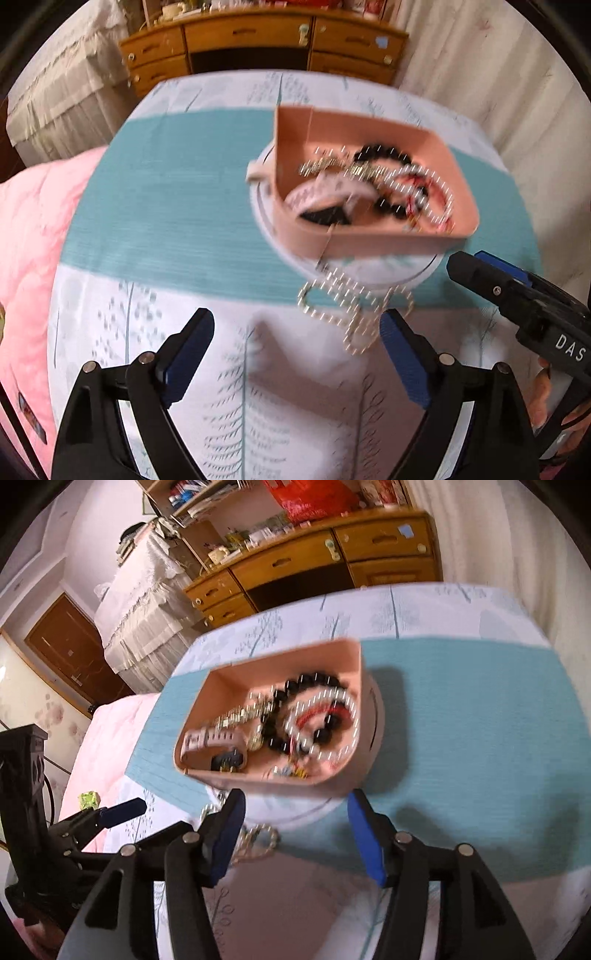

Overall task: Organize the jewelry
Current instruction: 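Grasp the long pearl necklace with the right gripper and lift it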

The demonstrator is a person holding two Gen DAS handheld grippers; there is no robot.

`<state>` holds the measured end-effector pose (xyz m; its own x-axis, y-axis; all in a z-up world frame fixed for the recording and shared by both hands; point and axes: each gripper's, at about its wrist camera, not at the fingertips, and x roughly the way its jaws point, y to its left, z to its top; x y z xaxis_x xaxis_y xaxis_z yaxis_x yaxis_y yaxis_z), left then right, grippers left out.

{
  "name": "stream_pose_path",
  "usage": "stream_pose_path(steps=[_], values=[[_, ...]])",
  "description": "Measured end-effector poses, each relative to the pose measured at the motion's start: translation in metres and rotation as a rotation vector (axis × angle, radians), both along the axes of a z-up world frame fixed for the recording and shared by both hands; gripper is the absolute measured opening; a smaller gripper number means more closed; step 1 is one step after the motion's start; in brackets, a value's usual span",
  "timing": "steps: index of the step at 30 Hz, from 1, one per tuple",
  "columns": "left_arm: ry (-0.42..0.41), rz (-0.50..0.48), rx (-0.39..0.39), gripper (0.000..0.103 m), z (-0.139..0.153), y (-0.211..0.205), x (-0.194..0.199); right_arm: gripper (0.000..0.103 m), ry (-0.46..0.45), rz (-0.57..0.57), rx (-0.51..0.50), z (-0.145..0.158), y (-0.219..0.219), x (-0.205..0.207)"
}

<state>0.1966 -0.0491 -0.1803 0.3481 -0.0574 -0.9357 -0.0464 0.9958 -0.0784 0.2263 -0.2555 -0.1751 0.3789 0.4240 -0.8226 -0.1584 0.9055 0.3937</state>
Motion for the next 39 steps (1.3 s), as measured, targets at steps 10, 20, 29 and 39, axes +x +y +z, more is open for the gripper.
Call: stream_pose_path(steps=[10,20,29,39], values=[[0.066,0.034,0.025,0.09,-0.016,0.036,-0.014,0.07,0.038,0.071,-0.156,-0.018,0.05,-0.029],[0.078,0.049,0.01,0.09,-0.019,0.088,-0.011,0.075,-0.003,0.098,-0.268,-0.021,0.098,-0.037],[0.063,0.061,0.014,0.09,-0.017,0.129,0.0,0.075,-0.036,0.023,-0.42,-0.026,0.125,-0.037],[0.069,0.082,0.03,0.09,-0.014,0.159,0.01,0.03,-0.09,0.019,-0.415,-0.023,0.141,-0.04]])
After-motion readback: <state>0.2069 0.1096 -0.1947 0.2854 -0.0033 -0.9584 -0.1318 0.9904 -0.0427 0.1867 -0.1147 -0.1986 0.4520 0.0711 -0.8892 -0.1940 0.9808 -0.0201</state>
